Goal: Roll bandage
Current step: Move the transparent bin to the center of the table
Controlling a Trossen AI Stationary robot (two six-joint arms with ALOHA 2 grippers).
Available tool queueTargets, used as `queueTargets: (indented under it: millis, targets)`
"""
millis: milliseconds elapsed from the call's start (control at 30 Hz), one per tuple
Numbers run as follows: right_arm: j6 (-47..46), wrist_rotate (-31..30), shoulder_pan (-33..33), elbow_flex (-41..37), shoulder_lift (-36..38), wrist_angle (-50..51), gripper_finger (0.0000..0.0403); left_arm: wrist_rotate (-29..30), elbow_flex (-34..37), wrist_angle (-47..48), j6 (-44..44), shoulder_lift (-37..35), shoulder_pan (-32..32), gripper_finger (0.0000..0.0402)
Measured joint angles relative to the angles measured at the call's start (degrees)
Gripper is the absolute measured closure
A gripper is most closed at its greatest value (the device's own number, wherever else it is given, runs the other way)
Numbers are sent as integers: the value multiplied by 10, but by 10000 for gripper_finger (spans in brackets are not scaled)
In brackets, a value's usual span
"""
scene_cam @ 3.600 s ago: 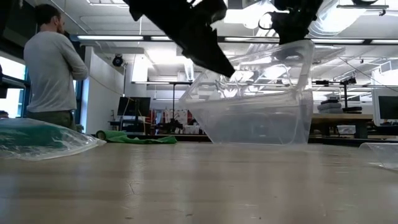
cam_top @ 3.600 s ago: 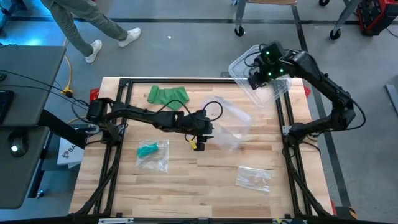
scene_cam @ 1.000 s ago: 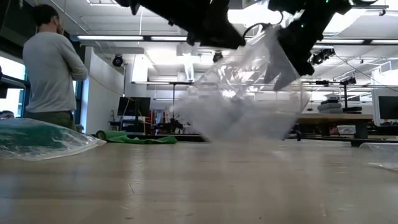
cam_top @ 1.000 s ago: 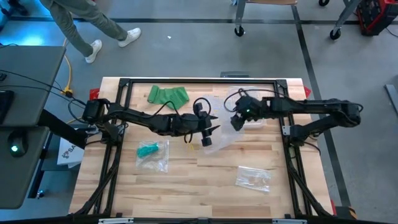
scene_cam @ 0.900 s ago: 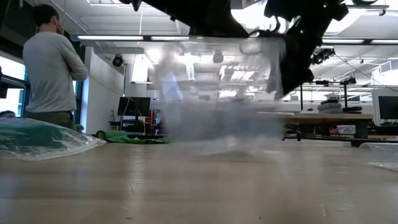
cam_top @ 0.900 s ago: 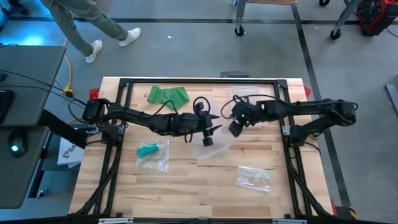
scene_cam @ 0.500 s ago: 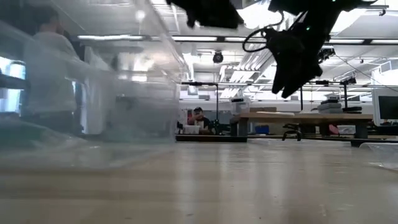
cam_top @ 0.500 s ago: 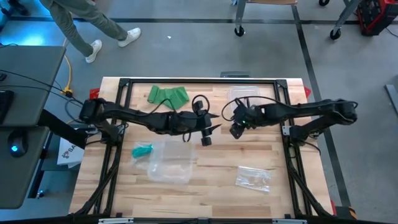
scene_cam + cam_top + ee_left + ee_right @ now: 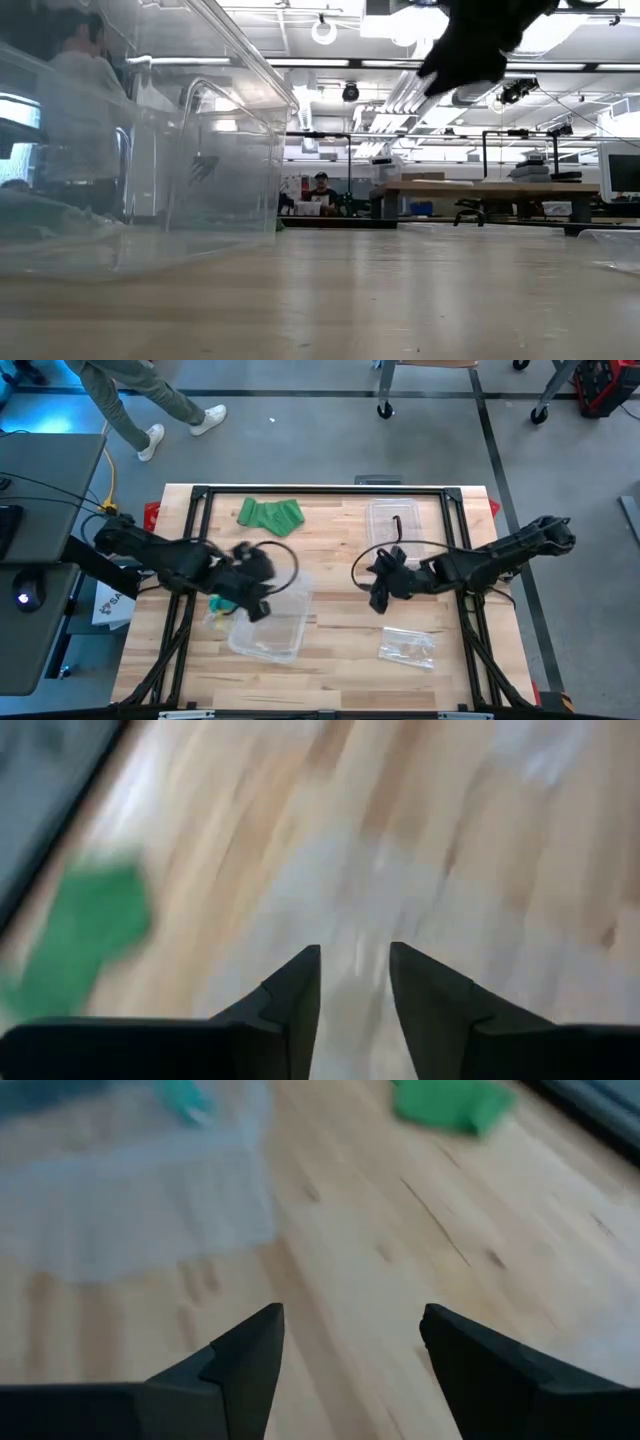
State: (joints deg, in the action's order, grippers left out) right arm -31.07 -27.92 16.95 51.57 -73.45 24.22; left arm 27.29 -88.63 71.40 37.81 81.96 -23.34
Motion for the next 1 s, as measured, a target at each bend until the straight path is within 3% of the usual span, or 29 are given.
queueTargets:
  millis: [67, 167, 300, 467, 567, 767, 933, 1000]
  targets:
    - [14, -11, 17, 0, 0, -36, 169, -20, -2, 98, 112, -6, -13, 298]
    - [27, -21, 33, 0, 0, -67, 169, -95, 17, 191, 231, -6, -19, 320]
    - [29, -24, 46, 0, -2, -75, 169, -189, 92, 159, 265, -10, -16, 357]
    - [29, -41, 66, 0, -9, -79, 169, -219, 195, 152, 305, -7, -10, 398]
    - [26, -42, 73, 0, -9, -80, 169, -226, 234, 104, 310, -9, -11, 395]
    - [25, -45, 80, 0, -15, -74, 169, -198, 266, -99, 274, -9, -4, 400]
    - [-35, -138, 98, 0, 4, -18, 169, -158, 285, -231, 234, -8, 5, 401]
    - [-51, -148, 114, 0, 18, 10, 169, -133, 286, -249, 223, -8, 2, 401]
